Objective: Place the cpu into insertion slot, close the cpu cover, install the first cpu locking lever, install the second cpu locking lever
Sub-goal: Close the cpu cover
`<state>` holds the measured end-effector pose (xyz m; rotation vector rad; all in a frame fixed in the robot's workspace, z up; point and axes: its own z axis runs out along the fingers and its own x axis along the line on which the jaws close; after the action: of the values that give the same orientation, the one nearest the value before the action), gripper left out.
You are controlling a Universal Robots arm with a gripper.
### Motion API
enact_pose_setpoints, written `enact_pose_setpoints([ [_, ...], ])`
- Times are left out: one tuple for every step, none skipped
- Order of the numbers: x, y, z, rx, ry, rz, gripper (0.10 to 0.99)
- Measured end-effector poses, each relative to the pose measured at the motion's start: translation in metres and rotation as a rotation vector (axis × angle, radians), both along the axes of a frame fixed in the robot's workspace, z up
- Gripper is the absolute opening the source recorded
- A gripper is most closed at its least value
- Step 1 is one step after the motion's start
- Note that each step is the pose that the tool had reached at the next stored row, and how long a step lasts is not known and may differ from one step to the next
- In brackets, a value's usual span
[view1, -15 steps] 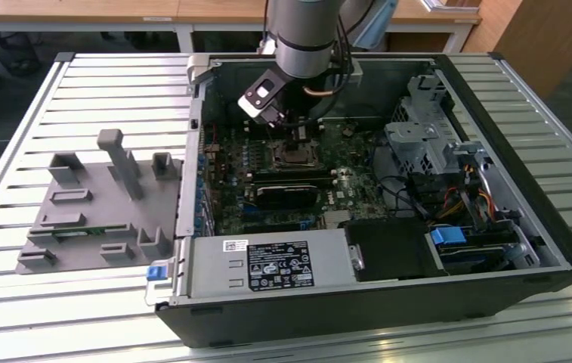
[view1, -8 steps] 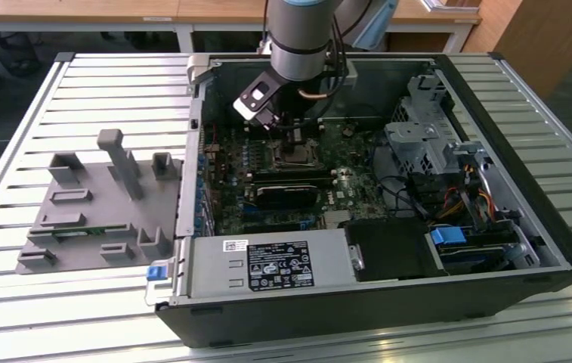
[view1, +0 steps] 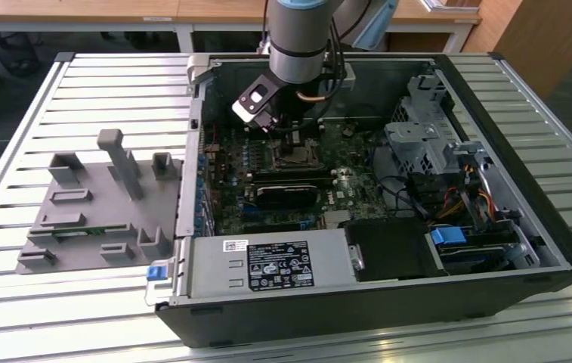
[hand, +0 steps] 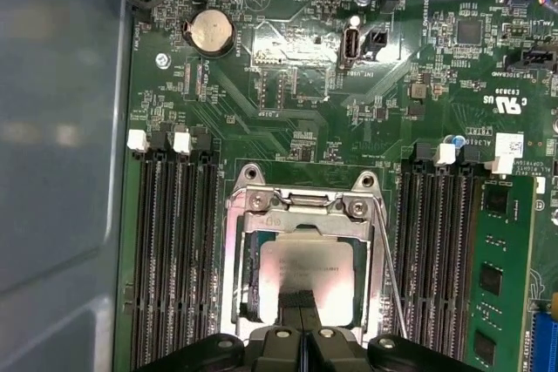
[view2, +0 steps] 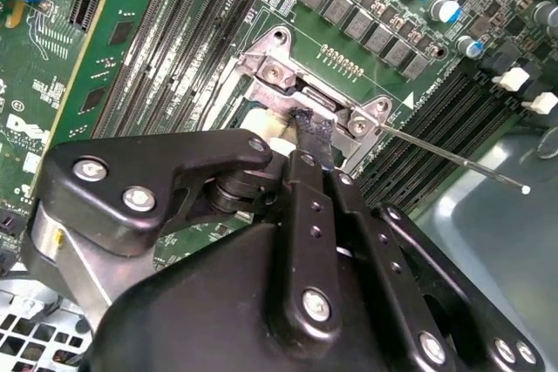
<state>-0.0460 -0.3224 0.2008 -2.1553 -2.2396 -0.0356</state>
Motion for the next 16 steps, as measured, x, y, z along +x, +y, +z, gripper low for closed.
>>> enact_pose_setpoints([
  [0.0000, 0.0000, 0.0005, 0.000, -0.0002, 0.000, 0.106],
  [0.0000, 0.0000, 0.0021, 0.000, -0.0002, 0.000, 0.106],
  [0.0000, 0.0001, 0.0045, 0.000, -0.0003, 0.000, 0.106],
  [0.0000, 0.0000, 0.0072, 0.000, -0.0002, 0.000, 0.106],
  [0.0000, 0.0001, 0.0099, 0.000, -0.0003, 0.000, 0.106],
  [0.0000, 0.0000, 0.0115, 0.000, -0.0002, 0.000, 0.106],
  [0.0002, 0.0001, 0.0119, 0.000, -0.0003, 0.000, 0.106],
  [0.0006, 0.0000, 0.0118, 0.001, -0.0002, 0.000, 0.106],
  [0.0013, 0.0000, 0.0118, 0.001, 0.0000, 0.000, 0.106],
  [0.0024, -0.0001, 0.0118, 0.001, 0.0004, 0.000, 0.106],
  [0.0037, -0.0004, 0.0118, 0.000, 0.0009, 0.000, 0.106],
  [0.0052, -0.0006, 0.0118, 0.000, 0.0014, 0.000, 0.106],
  [0.0068, -0.0008, 0.0119, 0.000, 0.0019, 0.000, 0.106],
  [0.0085, -0.0009, 0.0119, 0.000, 0.0022, 0.000, 0.106],
  [0.0099, -0.0009, 0.0119, 0.000, 0.0023, 0.000, 0.106],
  [0.0113, -0.0009, 0.0119, 0.000, 0.0025, 0.000, 0.106],
])
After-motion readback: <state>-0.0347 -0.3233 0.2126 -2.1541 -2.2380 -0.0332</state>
